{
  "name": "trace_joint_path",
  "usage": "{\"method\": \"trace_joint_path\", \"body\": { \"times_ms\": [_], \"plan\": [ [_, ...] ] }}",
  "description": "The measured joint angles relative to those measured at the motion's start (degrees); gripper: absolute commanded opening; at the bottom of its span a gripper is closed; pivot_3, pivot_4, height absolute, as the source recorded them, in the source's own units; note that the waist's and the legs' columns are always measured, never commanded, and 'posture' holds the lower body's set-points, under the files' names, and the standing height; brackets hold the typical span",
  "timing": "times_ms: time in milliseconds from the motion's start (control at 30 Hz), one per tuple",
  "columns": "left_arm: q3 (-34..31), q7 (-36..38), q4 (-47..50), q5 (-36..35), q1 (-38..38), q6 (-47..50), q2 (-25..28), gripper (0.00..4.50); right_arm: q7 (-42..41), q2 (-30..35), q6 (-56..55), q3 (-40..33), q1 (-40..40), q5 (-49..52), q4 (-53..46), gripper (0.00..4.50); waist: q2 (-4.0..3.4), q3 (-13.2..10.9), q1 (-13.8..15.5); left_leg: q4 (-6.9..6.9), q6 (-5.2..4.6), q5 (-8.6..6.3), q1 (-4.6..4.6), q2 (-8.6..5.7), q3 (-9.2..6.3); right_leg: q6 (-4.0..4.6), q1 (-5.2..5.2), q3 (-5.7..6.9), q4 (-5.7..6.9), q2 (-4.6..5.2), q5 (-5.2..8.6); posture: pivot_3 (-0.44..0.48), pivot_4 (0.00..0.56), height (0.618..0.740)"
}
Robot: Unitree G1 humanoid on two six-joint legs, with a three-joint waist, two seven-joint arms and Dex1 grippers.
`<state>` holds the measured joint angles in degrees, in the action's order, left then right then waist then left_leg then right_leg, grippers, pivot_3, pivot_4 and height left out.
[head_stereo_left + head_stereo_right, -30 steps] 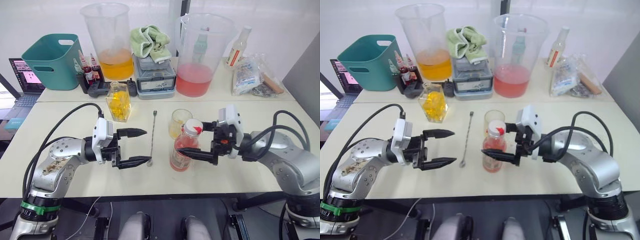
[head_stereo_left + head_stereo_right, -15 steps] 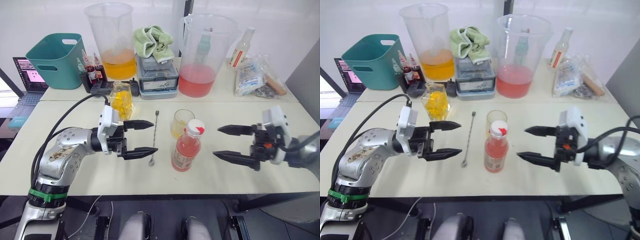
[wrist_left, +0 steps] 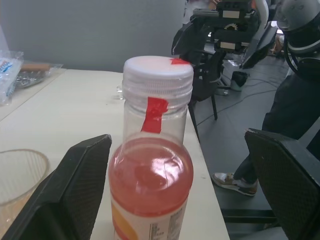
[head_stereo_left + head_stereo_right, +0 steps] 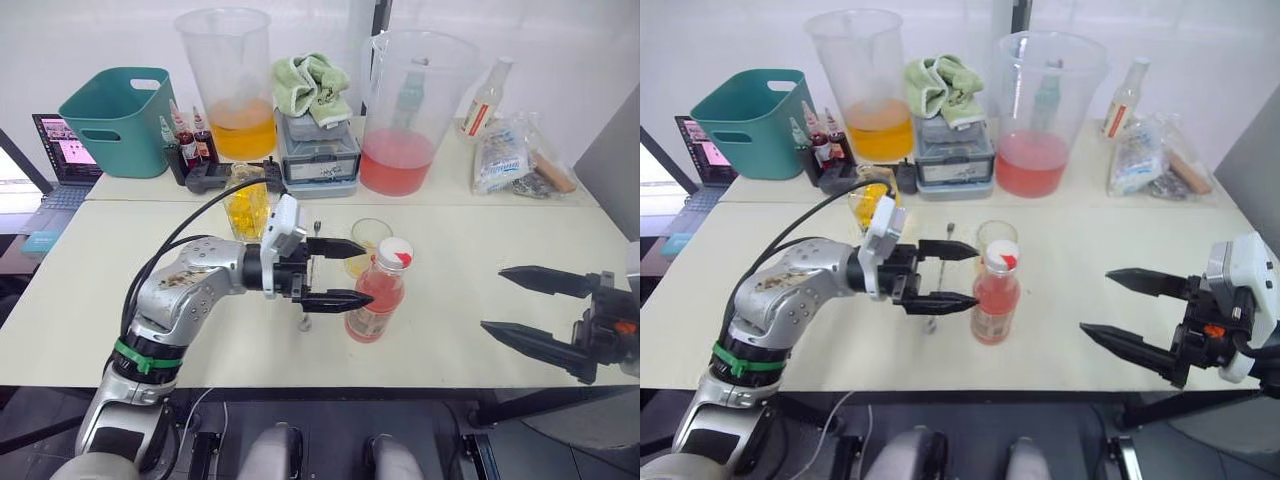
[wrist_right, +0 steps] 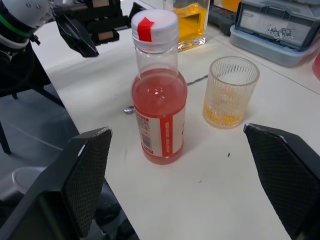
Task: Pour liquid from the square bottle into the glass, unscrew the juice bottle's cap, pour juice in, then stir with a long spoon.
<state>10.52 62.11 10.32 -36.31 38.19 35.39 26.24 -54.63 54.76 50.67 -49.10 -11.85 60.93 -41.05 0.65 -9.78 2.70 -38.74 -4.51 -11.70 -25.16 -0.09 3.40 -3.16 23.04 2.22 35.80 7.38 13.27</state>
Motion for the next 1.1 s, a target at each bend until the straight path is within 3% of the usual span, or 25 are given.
{"method": "trace_joint_path", "body": {
  "times_ms": [567,833,1100],
  "plan": [
    [4.7,-1.96,-6.9,9.24,3.88,-3.05,-7.63,4.5,10.12,-0.43,-1.13,-2.01,-3.11,8.15,-4.76,4.49,0.02,-0.01,0.07,-0.03,-0.04,-0.02,-0.04,0.0,-0.01,-0.01,0.02,-0.03,-0.01,0.0,0.01,0.0,0.15,0.736],
    [4.97,-3.43,-6.31,9.29,5.65,-1.61,-8.97,2.07,10.9,-0.33,-2.79,-1.65,-3.68,8.32,-4.89,4.5,0.02,-0.01,-0.09,-0.03,-0.05,-0.03,-0.04,0.0,-0.01,-0.02,0.02,-0.03,-0.01,0.0,0.02,0.0,0.15,0.736],
    [5.12,-3.36,-6.31,9.71,6.03,-1.72,-8.45,2.07,10.55,-0.15,-4.53,0.52,-3.0,7.21,-4.76,4.5,0.02,-0.01,-0.2,-0.03,-0.06,-0.04,-0.04,-0.01,-0.01,-0.03,0.02,-0.03,-0.01,0.0,0.02,0.0,0.15,0.736]
  ]
}}
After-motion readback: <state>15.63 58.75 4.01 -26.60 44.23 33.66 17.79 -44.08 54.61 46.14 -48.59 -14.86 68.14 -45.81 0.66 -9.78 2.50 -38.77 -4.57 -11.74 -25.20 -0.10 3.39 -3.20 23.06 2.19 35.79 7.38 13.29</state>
